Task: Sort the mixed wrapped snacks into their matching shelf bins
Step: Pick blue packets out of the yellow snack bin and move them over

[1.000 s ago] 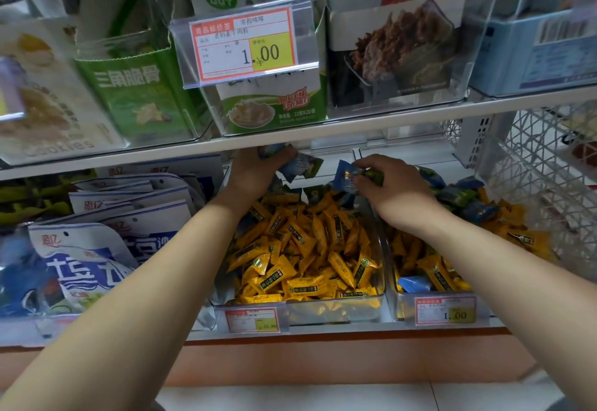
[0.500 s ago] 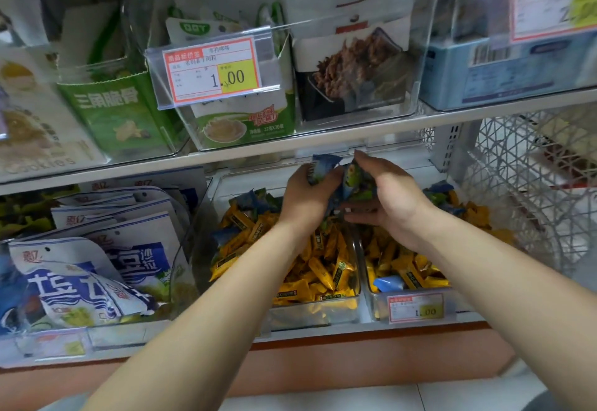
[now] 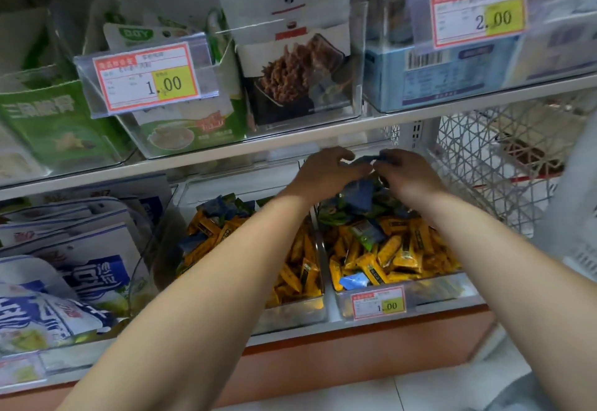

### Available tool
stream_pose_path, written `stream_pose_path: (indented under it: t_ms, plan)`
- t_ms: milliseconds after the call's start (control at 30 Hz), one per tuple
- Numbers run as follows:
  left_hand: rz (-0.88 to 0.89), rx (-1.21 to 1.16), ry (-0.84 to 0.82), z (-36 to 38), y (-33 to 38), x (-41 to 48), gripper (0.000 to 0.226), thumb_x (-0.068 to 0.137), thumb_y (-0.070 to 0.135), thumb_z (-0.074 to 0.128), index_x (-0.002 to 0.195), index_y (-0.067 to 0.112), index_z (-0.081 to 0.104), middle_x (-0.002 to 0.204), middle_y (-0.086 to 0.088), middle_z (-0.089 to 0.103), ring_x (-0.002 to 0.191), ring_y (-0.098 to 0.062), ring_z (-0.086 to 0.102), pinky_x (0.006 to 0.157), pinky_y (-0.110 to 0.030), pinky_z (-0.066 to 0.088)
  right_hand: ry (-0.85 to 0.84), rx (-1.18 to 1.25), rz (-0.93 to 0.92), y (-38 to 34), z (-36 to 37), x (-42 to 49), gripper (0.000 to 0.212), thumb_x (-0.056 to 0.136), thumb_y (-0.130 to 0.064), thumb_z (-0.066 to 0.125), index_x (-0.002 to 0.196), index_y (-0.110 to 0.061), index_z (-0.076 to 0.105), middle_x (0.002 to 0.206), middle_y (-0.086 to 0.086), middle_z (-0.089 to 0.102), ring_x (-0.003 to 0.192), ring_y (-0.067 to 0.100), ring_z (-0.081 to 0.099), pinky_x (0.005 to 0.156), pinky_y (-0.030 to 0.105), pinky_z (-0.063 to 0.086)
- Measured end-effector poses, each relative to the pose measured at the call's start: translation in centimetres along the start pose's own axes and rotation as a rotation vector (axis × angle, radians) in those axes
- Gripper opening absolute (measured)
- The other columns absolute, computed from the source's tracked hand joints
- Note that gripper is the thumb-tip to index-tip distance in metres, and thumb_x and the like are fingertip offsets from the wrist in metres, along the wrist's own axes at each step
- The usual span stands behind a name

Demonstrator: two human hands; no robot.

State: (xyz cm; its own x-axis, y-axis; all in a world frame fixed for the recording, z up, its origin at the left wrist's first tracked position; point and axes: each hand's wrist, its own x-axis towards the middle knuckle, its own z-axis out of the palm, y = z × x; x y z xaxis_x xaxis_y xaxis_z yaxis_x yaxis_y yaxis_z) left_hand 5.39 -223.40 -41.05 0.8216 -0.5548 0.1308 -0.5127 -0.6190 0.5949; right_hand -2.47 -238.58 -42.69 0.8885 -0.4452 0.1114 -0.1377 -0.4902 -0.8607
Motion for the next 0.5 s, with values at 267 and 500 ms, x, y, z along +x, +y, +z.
stream_pose_path:
  t_ms: [267,500]
  plan:
    - [0.053,0.067,0.162,-5.9,-6.1,-8.8,0.015,0.091,0.043,0.064,0.106,0.042,0.064,0.106,0.025,0.062,0.102,-0.001,0.06,0.083,-0.022,0.048,0.005,-0.183,-0.337,-2.6,1.6,-2.7,0.018,0.091,-0.033,0.061,0.107,-0.03,0.069,0.107,-0.008,0.065,0.097,0.012,0.06,0.079,0.02,0.042]
    - [-0.048,0.374,-0.153,-8.8,-12.0,-17.1,0.054,0.09,0.054,0.059,0.14,0.039,0.048,0.141,0.009,0.052,0.125,-0.013,0.051,0.101,-0.032,0.045,-0.382,-0.476,-0.694,-6.3,8.3,-7.2,0.046,0.091,-0.049,0.054,0.135,-0.035,0.053,0.134,-0.008,0.056,0.12,0.014,0.053,0.093,0.027,0.045]
